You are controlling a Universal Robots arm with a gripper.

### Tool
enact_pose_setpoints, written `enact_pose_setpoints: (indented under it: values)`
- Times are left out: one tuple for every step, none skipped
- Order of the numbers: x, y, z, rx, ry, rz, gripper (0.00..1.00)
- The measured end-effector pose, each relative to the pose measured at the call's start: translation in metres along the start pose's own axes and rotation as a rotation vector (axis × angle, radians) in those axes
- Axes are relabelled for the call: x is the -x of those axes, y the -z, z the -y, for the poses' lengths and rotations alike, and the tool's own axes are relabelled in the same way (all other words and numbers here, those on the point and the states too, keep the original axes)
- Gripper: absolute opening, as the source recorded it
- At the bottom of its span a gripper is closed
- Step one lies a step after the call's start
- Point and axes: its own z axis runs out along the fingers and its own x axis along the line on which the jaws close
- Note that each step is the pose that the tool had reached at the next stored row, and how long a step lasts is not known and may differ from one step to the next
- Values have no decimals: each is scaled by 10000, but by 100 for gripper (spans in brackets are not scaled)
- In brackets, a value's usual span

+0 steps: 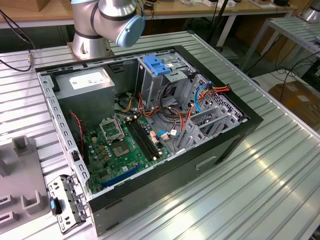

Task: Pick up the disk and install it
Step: 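Pick up the disk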

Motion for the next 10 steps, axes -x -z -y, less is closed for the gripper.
enact_pose_setpoints:
  values:
    - [0,9,0,0,0,0,37]
    - [0,15,0,-1,0,0,37]
    - [0,18,0,-1,0,1,37]
    - [0,25,1,0,0,1,37]
    - [0,29,1,0,0,0,37]
    - [0,33,1,0,0,1,37]
    - [0,37,1,-1,0,0,37]
    - [0,41,1,0,0,0,37]
    - [0,46,1,0,0,0,37]
    - [0,49,1,-1,0,1,37]
